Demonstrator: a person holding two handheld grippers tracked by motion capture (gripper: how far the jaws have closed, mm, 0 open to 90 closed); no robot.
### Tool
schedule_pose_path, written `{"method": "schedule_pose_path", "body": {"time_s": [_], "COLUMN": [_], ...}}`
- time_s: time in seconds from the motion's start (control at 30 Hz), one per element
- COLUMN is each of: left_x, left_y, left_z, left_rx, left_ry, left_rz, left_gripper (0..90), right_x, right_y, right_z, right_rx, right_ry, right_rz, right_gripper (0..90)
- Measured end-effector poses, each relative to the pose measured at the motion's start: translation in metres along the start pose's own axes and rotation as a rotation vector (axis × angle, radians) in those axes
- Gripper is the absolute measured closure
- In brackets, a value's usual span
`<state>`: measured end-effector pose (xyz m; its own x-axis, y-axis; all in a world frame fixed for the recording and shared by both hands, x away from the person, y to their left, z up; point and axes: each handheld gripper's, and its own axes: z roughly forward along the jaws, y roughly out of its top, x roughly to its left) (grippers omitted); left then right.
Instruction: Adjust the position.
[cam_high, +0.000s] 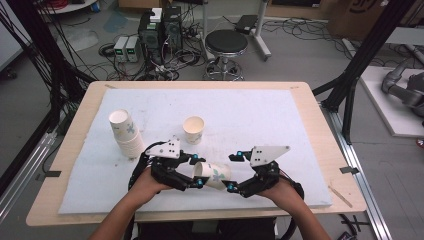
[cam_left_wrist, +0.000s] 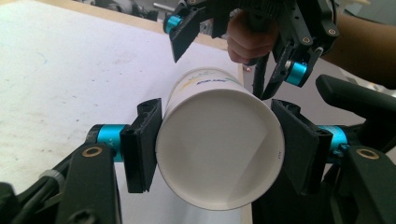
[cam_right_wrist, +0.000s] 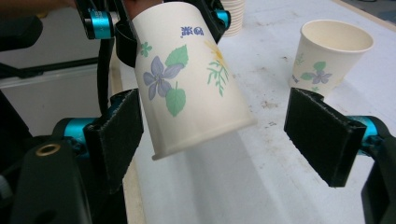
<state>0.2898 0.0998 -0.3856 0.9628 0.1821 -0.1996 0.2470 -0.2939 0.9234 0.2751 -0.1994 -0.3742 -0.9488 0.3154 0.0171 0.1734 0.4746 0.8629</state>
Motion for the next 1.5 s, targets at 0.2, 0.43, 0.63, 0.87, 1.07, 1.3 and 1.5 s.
{"method": "schedule_pose_path", "body": {"time_s": [0.2,0.43,0.63,0.87,1.07,1.3,1.5], "left_x": [-0.001,-0.006,-0.009,-0.011,-0.013,-0.015,-0.016], "left_y": [-0.006,-0.011,-0.016,-0.016,-0.014,-0.012,-0.012], "left_z": [-0.005,-0.012,-0.014,-0.015,-0.017,-0.016,-0.014], "left_rx": [-0.058,-0.115,-0.142,-0.155,-0.168,-0.171,-0.185], "left_ry": [0.032,0.069,0.061,0.04,-0.001,-0.029,-0.059], "left_rz": [0.0,0.025,0.049,0.074,0.094,0.105,0.105], "left_gripper": [36.8,37.1,37.2,37.2,37.1,37.1,37.1], "right_x": [0.002,0.002,0.001,0.002,0.003,0.006,0.007], "right_y": [-0.009,-0.022,-0.028,-0.03,-0.03,-0.028,-0.027], "right_z": [-0.001,-0.002,0.002,0.007,0.007,0.01,0.011], "right_rx": [-0.049,-0.116,-0.096,-0.091,-0.109,-0.129,-0.139], "right_ry": [-0.014,-0.019,-0.011,0.051,0.075,0.118,0.143], "right_rz": [0.024,0.063,0.065,0.047,0.039,0.02,0.008], "right_gripper": [20.3,20.3,20.2,20.2,20.3,20.5,20.9]}}
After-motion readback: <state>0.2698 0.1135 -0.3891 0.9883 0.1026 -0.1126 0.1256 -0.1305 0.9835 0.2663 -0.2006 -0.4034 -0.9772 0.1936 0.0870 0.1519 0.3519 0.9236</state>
